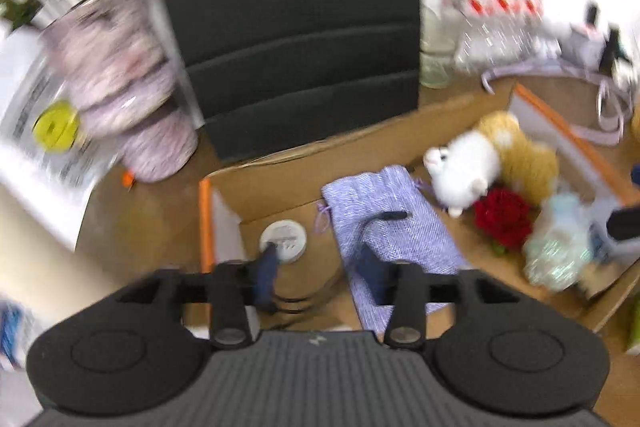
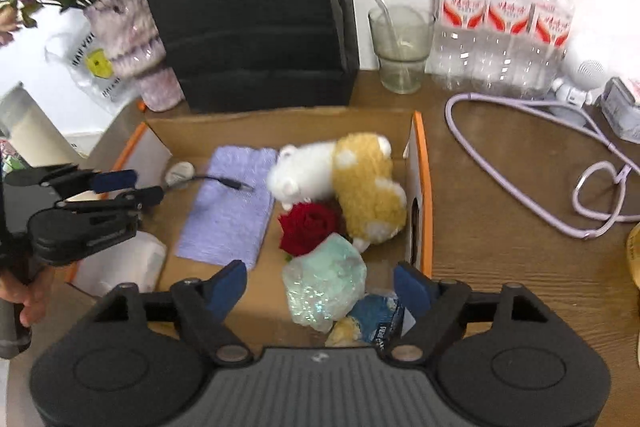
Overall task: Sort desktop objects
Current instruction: 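Carry the cable and plastic bag into the orange box and open both tools, then withdraw both open tools from the box back over the table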
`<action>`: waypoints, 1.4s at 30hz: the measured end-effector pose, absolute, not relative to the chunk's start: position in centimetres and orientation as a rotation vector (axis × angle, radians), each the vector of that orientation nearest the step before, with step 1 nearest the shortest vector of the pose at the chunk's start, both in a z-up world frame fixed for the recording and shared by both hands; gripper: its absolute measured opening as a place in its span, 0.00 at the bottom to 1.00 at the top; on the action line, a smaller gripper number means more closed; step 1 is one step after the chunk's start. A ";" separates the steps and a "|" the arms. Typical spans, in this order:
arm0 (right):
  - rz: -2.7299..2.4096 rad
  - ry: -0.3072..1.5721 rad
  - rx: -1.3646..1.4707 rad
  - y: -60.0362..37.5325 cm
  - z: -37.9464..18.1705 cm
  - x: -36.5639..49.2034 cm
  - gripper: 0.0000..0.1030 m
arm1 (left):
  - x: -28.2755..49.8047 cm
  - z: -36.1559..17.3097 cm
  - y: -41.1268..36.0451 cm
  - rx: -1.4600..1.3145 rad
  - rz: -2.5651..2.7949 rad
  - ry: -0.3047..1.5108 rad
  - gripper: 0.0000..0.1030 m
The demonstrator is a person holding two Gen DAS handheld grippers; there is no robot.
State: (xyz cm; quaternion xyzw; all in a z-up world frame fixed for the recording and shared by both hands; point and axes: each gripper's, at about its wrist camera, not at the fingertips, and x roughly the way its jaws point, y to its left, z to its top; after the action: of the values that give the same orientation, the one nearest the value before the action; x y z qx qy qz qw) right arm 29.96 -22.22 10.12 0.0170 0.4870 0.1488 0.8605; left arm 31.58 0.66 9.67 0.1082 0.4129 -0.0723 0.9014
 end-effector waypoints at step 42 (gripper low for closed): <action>0.320 0.499 0.038 -22.3 10.4 7.8 0.90 | 2.7 11.5 0.9 -0.039 -0.023 0.454 1.00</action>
State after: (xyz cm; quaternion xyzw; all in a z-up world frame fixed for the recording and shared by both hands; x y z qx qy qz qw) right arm 7.83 -22.33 10.38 0.0186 0.2461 0.1578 0.9561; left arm 2.71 0.94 11.51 -0.0194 0.2252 -0.0116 0.9741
